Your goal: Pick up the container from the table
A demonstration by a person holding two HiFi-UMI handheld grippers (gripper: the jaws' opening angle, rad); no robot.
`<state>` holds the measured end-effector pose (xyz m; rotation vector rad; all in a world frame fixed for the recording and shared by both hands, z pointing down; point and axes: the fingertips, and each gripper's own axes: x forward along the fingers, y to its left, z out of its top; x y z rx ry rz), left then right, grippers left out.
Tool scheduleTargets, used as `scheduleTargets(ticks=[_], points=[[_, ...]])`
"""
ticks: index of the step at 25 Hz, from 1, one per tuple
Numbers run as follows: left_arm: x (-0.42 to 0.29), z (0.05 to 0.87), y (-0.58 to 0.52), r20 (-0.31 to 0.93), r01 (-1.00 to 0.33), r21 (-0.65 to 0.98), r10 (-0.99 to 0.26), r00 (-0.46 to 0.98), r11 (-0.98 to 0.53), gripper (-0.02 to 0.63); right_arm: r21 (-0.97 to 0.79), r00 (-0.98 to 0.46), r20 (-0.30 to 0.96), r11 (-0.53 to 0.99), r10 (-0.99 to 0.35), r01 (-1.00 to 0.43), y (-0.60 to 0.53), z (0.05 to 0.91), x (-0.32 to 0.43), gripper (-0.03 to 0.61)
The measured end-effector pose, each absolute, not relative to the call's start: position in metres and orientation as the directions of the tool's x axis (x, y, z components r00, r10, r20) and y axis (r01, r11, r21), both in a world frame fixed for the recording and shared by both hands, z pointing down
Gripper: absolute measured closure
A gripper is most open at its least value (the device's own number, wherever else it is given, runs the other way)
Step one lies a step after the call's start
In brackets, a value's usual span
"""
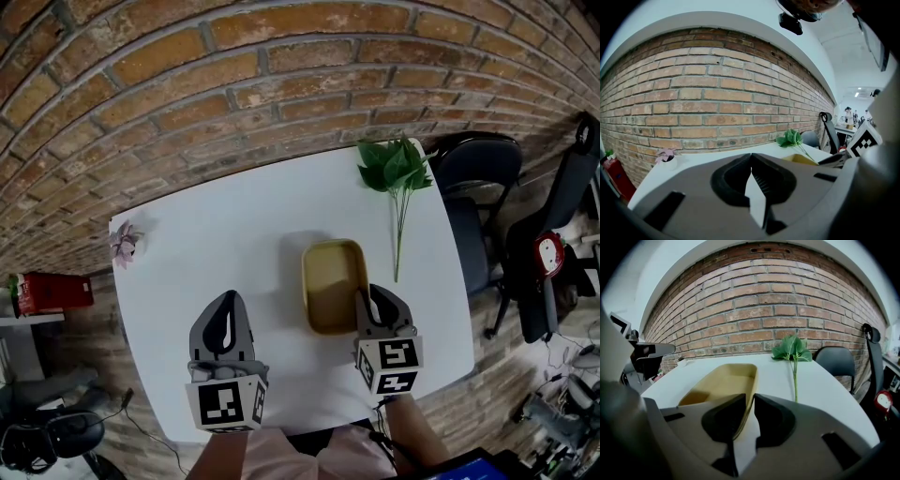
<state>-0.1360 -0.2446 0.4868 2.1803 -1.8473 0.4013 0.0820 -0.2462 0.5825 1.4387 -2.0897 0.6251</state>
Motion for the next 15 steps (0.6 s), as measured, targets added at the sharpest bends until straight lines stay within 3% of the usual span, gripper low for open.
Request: scheduleTargets(ticks=[15], points=[[-0.1365, 0.4816, -0.2422, 0.36, -0.988, 0.009, -0.921, 0.149, -0.156, 0.604, -0.07, -0.288, 0.648, 0.321, -0.705, -0.944, -0.2452, 0.5814, 0.0829, 0.549]])
